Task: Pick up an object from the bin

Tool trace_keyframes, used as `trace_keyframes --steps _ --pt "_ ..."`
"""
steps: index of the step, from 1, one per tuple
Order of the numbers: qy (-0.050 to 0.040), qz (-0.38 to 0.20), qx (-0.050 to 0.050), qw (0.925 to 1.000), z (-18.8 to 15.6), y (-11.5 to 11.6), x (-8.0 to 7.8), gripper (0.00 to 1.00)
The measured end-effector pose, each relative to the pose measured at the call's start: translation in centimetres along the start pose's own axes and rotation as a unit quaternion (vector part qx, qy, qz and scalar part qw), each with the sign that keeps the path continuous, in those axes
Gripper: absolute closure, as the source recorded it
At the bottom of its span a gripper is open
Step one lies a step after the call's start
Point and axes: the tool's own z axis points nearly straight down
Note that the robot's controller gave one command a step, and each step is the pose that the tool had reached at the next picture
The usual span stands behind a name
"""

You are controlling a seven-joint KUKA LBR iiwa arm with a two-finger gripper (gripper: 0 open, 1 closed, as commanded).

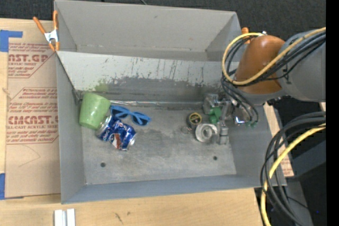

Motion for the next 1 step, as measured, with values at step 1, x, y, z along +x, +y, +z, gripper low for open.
trace_keyframes --steps 1 --pt "0.0004 0.000 0.001 1.0000 -0.08 -0.09 0.00 1.00"
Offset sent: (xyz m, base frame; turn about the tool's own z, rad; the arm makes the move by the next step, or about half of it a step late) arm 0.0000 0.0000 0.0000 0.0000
